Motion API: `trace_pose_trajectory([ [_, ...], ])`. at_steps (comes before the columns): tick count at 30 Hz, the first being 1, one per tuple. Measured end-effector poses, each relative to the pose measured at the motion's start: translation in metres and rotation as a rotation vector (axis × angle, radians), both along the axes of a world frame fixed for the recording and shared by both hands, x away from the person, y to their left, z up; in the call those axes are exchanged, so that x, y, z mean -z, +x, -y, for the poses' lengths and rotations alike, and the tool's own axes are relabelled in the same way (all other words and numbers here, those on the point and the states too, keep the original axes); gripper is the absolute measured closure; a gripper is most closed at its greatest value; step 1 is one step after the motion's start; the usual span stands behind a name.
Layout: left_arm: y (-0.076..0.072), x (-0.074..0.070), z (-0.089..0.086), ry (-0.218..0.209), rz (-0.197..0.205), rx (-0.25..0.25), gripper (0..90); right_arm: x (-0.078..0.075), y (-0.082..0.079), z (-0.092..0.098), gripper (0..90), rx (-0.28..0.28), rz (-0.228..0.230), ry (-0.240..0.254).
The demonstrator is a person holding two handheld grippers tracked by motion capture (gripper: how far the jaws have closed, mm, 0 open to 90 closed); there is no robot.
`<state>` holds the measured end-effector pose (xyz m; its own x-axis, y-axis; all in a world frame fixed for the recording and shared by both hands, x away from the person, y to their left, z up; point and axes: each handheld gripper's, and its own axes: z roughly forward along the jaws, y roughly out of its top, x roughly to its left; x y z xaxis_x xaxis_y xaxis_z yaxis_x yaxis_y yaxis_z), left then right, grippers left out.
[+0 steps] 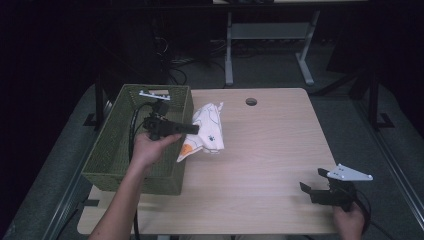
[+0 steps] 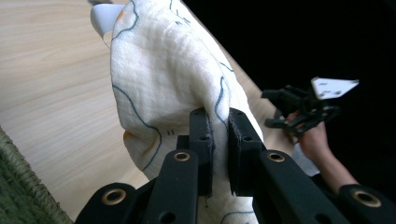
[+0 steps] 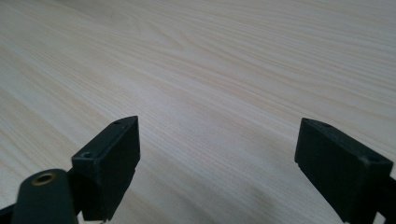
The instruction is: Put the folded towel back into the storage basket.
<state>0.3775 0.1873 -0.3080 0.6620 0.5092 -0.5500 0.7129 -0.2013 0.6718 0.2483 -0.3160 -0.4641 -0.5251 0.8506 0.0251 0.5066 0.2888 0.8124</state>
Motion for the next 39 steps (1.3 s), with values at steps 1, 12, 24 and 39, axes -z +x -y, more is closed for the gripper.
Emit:
trace_pose_trajectory([
  [1, -0.001, 0.000, -0.002, -0.006, -0.004, -0.002, 83.1, 0.000, 0.000, 0.000, 13.7, -0.001, 0.001, 0.000],
  [12, -0.003, -0.004, -0.032, -0.025, 0.006, -0.043, 83.0, 0.001, 0.001, -0.002, 13.7, -0.008, -0.007, -0.012],
  [24, -0.006, -0.006, -0.066, -0.028, 0.002, -0.086, 83.0, 0.003, 0.002, -0.002, 13.7, -0.005, -0.014, -0.009],
  [39, -0.007, -0.005, -0.108, 0.000, 0.010, -0.152, 82.8, 0.004, 0.003, -0.003, 13.7, -0.005, -0.022, -0.022],
])
